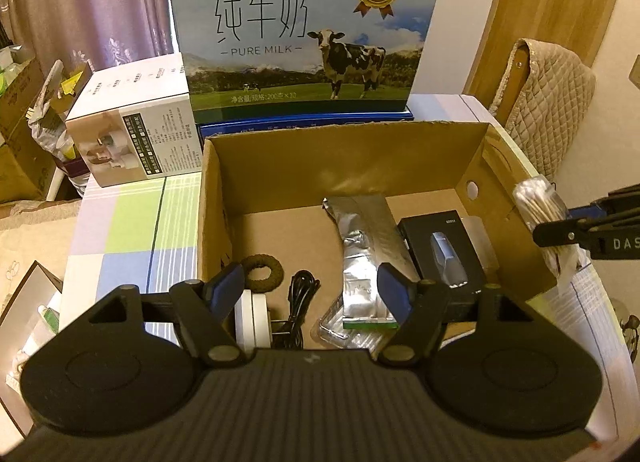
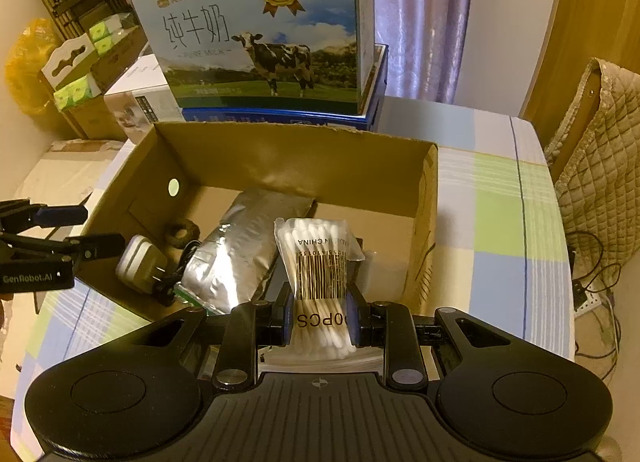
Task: Organize objects
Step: 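Carry the swab bag toward the box with the right tool while the left drops the adapter in, then open the right tool to drop the swab bag into the cardboard box, then withdraw both open tools from the cardboard box toward the table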
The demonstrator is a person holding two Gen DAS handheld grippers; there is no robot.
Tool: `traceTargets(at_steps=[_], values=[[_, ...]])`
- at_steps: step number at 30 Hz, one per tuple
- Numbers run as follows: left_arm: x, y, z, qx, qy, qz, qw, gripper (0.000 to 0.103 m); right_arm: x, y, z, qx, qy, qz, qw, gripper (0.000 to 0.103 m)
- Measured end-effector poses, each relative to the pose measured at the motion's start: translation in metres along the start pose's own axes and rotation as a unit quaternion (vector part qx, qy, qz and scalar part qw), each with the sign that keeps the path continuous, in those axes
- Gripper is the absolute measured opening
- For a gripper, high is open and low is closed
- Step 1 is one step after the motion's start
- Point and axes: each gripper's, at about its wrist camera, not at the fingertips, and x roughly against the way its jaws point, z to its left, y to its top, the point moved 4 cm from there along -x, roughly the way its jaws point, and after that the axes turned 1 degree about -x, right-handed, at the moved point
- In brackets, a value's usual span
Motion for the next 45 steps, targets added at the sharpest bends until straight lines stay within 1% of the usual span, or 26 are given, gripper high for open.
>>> traceTargets(at_steps=[13, 17, 19, 20, 21, 22, 23, 24, 27, 34, 40, 45], values=[[0.006, 0.000, 0.004, 0.004, 0.000, -0.005, 1.0000, 0.069, 0.004, 0.008, 0.007, -0.004, 0.002, -0.010, 1.000, 0.023], [0.007, -0.001, 0.005, 0.006, 0.000, -0.006, 1.0000, 0.069, 0.008, 0.011, 0.007, -0.018, 0.015, -0.030, 0.999, 0.023], [0.008, -0.002, 0.005, 0.006, 0.001, -0.006, 1.0000, 0.069, 0.009, 0.013, 0.006, -0.025, 0.024, -0.050, 0.998, 0.024], [0.008, -0.003, 0.005, 0.006, 0.000, -0.005, 1.0000, 0.069, 0.010, 0.015, 0.005, -0.027, 0.028, -0.063, 0.997, 0.034], [0.008, -0.003, 0.005, 0.006, -0.001, -0.005, 1.0000, 0.069, 0.011, 0.015, 0.004, -0.032, 0.027, -0.077, 0.996, 0.058], [0.009, -0.004, 0.005, 0.006, -0.001, -0.006, 1.0000, 0.069, 0.014, 0.016, 0.002, -0.037, 0.022, -0.089, 0.995, 0.068], [0.009, -0.005, 0.005, 0.005, -0.002, -0.006, 1.0000, 0.069, 0.016, 0.016, 0.000, -0.043, 0.020, -0.100, 0.994, 0.072], [0.010, -0.006, 0.005, 0.004, -0.002, -0.006, 1.0000, 0.069, 0.017, 0.016, -0.002, -0.050, 0.024, -0.104, 0.993, 0.072], [0.012, -0.009, 0.004, 0.003, -0.002, -0.006, 1.0000, 0.069, 0.017, 0.015, -0.008, -0.069, 0.026, -0.089, 0.993, 0.072], [0.023, -0.022, -0.001, 0.009, -0.012, -0.006, 0.9999, 0.069, 0.022, 0.001, -0.010, -0.066, 0.018, -0.072, 0.995, 0.072], [0.043, -0.037, -0.004, 0.016, -0.014, -0.011, 0.9997, 0.070, 0.034, -0.022, -0.001, -0.065, 0.023, -0.064, 0.996, 0.072], [0.064, -0.050, -0.006, 0.026, -0.013, -0.019, 0.9994, 0.072, 0.042, -0.046, 0.012, -0.060, 0.027, -0.049, 0.997, 0.072]])
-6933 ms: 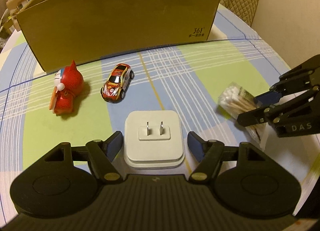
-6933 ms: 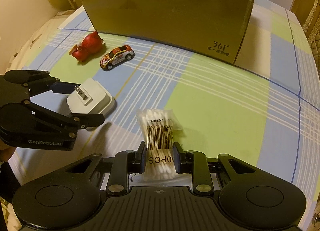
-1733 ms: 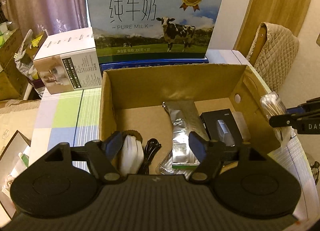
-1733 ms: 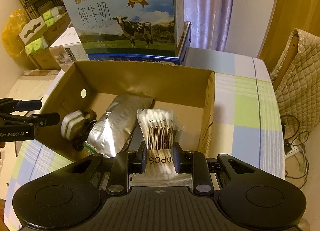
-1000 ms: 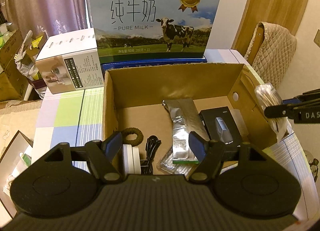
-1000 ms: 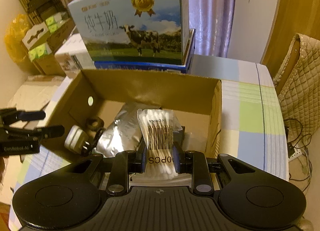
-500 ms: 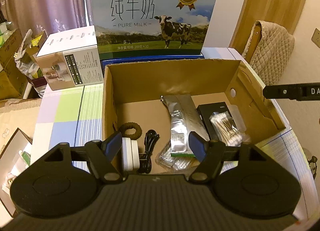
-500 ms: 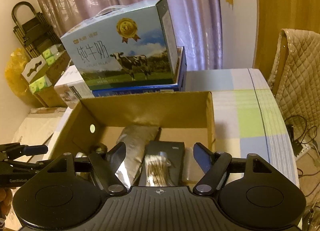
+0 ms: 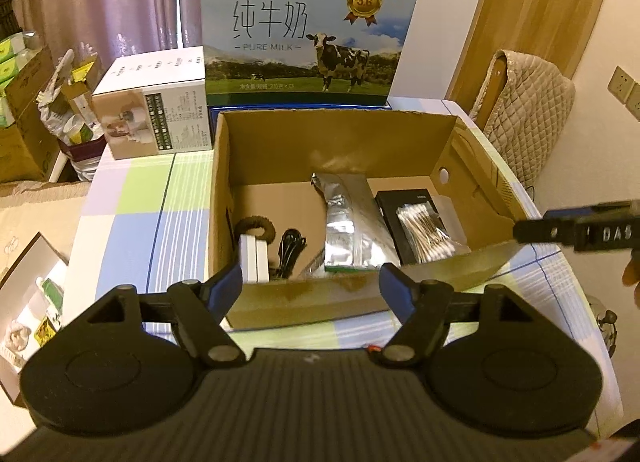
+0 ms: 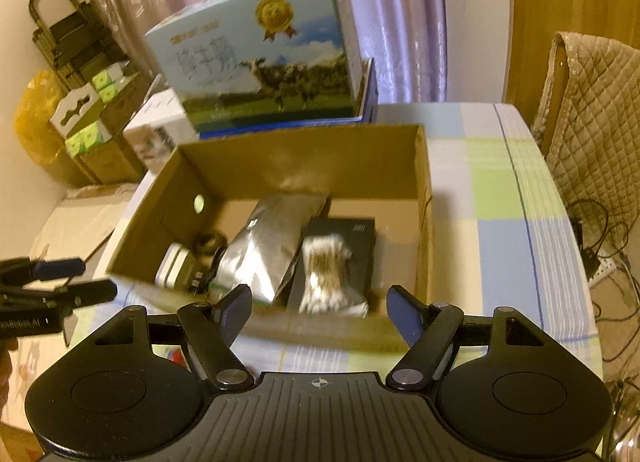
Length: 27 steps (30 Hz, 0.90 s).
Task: Organize objects
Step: 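Withdraw both open tools from the cardboard box toward the table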
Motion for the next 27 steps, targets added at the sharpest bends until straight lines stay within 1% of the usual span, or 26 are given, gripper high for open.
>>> traceTargets(at_steps=[4, 8, 12, 17, 19, 23, 27], values=[[0.019, -0.012, -0.001, 0.008, 0.003, -0.003, 1.0000, 0.073, 0.014, -0.019, 0.012, 0.000, 0.007, 0.002, 1.000, 0.072], [0.038, -0.025, -0.004, 0.006, 0.007, -0.006, 0.9999, 0.077, 0.032, -0.038, 0.024, -0.014, 0.021, -0.004, 1.000, 0.072], [0.057, -0.038, -0.006, 0.008, 0.010, -0.011, 0.9999, 0.082, 0.047, -0.056, 0.037, -0.010, 0.021, -0.006, 1.000, 0.072], [0.077, -0.056, -0.007, 0.010, 0.014, -0.017, 0.9997, 0.086, 0.068, -0.076, 0.043, -0.014, 0.024, -0.016, 0.999, 0.072], [0.085, -0.064, -0.007, 0.009, 0.017, -0.021, 0.9996, 0.088, 0.075, -0.084, 0.045, -0.012, 0.021, -0.022, 0.999, 0.072], [0.098, -0.081, -0.005, 0.007, 0.030, -0.029, 0.9991, 0.094, 0.083, -0.104, 0.045, 0.008, 0.001, -0.031, 1.000, 0.072], [0.104, -0.100, -0.002, 0.006, 0.038, -0.034, 0.9987, 0.099, 0.089, -0.126, 0.039, -0.009, -0.002, -0.041, 0.999, 0.072]])
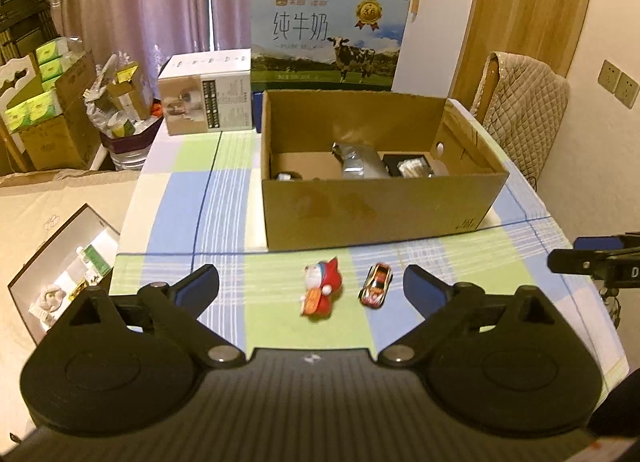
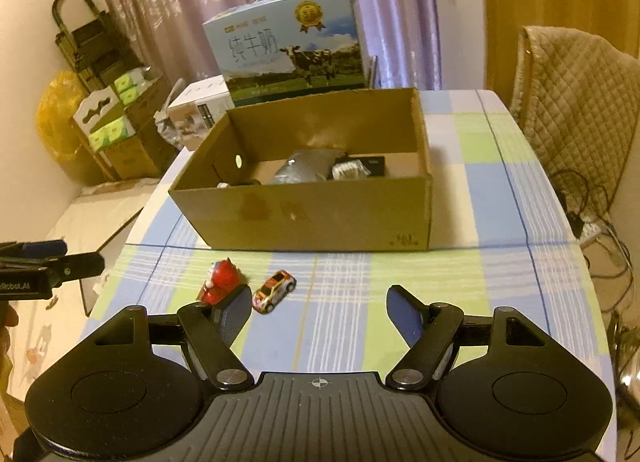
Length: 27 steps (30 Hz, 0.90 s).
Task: Organize objects
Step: 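Withdraw both open tools from the cardboard box toward the table, then lower the right tool onto the orange toy car and close on it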
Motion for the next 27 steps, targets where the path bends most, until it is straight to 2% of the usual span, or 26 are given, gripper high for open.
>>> traceTargets(at_steps=[2, 10, 27], values=[[0.000, -0.008, 0.001, 0.000, 0.001, -0.001, 1.0000, 0.102, 0.001, -0.011, -0.003, -0.006, -0.004, -0.004, 1.000, 0.072], [-0.016, -0.034, 0.004, -0.011, 0.011, 0.005, 0.9999, 0.102, -0.012, -0.043, -0.011, -0.033, -0.010, 0.009, 0.999, 0.072], [-0.082, -0.052, 0.013, -0.015, -0.008, 0.035, 0.9993, 0.102, -0.072, -0.060, 0.006, -0.004, -0.006, 0.038, 0.999, 0.071]])
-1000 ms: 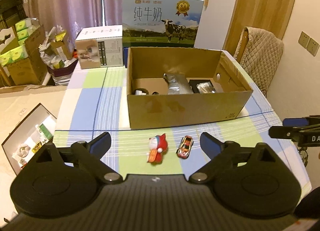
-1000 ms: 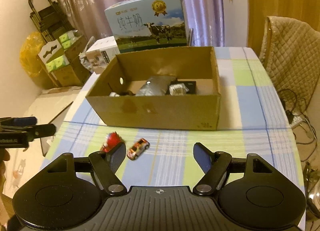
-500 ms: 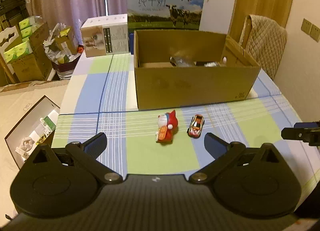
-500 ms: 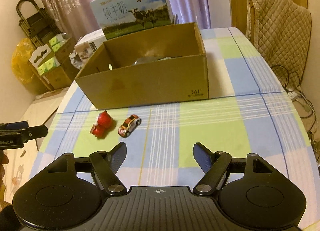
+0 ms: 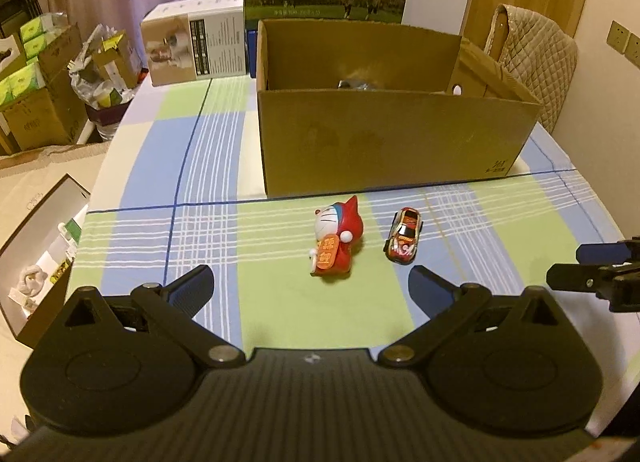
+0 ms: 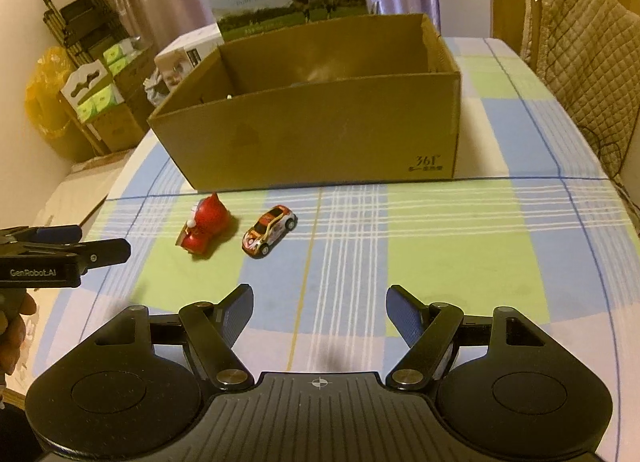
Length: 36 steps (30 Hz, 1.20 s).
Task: Organize objects
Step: 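Lower the right tool onto the orange toy car and close on it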
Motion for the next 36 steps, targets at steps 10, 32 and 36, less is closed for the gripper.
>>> traceTargets(at_steps=[10, 32, 36], values=[[-0.036, 0.004, 0.009, -0.005, 0.005, -0.007, 1.0000, 0.102, -0.040, 0.010, 0.013, 0.011, 0.002, 0.005, 1.000, 0.071], [-0.066, -0.006, 0.012, -0.055, 0.005, -0.021, 0.9983, 0.096, -0.136, 0.040, 0.044, 0.007, 0.028, 0.028, 0.999, 0.043], [-0.066, -0.007, 0.011, -0.062, 0.011, -0.022, 0.9978, 0.096, -0.143, 0.045, 0.048, 0.032, 0.012, 0.023, 0.999, 0.041]])
